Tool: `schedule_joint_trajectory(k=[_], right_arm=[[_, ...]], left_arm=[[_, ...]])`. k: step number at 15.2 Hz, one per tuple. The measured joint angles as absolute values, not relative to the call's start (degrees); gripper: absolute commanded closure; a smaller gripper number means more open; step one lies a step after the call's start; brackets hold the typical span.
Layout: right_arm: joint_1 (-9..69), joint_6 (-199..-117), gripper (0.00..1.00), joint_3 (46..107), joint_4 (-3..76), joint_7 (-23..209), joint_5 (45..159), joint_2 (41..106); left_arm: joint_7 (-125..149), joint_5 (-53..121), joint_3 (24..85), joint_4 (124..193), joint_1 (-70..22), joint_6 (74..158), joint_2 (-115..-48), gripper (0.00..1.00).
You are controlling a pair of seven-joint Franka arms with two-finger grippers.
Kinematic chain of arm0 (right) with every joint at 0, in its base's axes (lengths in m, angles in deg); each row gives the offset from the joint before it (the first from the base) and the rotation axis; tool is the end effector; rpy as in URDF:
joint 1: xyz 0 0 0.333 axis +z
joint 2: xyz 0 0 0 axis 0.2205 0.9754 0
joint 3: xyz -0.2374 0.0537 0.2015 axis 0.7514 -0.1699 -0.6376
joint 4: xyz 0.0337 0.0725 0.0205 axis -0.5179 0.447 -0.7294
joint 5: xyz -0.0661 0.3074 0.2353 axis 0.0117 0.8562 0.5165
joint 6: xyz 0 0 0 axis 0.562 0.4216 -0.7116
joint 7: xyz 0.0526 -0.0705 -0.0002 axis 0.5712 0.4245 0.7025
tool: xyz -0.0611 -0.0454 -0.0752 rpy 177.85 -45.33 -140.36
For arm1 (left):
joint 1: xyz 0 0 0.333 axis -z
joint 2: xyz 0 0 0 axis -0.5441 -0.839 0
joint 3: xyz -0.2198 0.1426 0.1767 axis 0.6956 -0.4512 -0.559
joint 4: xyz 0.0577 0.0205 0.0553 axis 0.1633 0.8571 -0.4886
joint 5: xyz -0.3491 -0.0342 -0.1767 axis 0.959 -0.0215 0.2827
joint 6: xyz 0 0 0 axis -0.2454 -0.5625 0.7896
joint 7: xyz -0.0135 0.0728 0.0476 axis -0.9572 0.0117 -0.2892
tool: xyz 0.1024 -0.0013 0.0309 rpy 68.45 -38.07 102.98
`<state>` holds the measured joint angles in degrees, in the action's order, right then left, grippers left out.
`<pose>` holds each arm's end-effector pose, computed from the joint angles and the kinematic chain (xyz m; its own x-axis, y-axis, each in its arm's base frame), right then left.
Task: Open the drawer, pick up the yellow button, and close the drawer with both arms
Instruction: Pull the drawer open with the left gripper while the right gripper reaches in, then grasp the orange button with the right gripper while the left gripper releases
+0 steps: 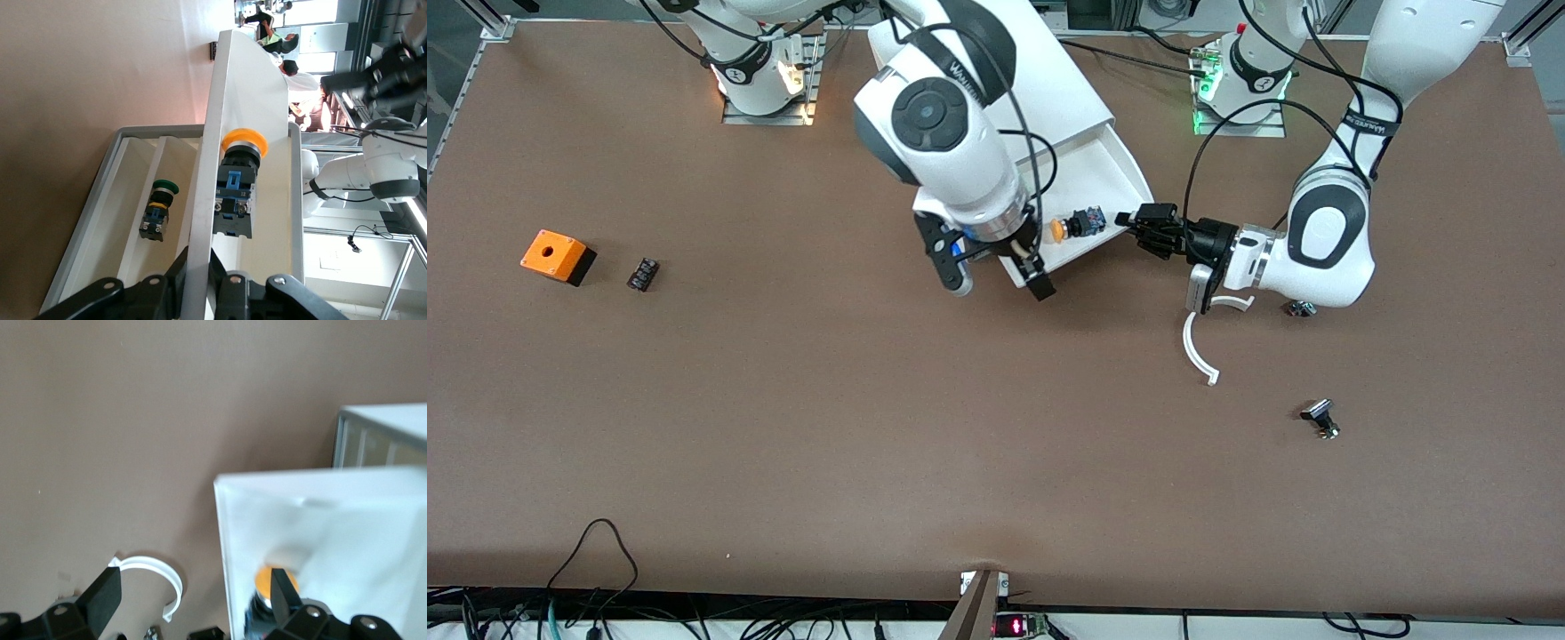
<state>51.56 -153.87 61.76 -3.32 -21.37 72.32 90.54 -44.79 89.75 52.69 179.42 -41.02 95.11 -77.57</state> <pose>0.5355 0.5485 0.4617 0.4091 -0.8687 -0.2794 -0.9125 -0.3914 -0.1191 0.5053 -0.1634 0.2578 0.9193 -0.3932 -0.0139 -0.0839 -0.2304 0.9695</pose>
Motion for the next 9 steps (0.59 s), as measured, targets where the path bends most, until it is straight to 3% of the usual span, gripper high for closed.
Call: schedule_joint_trajectory(k=[1,2,3,9], right_arm=[[52.6,-154.6,0.01,61.8,-3.3,-22.7,72.3,90.6],[53.7,-155.1,0.01,61.8,-3.3,-23.9,72.2,90.8],[54.8,-155.5,0.01,61.8,-3.3,-25.2,71.8,91.2],[60.2,-158.3,0.01,63.2,-3.4,-29.9,69.9,95.1]], left_arm=[[-44.0,89.1,52.7,178.4,-41.3,95.1,-78.0,1.0],[-43.3,88.5,52.7,177.4,-41.6,95.1,-78.4,0.85],[-42.6,88.1,52.7,176.5,-41.8,95.1,-78.8,0.01],[-40.1,87.7,52.5,173.9,-42.8,95.9,-79.7,0.0]])
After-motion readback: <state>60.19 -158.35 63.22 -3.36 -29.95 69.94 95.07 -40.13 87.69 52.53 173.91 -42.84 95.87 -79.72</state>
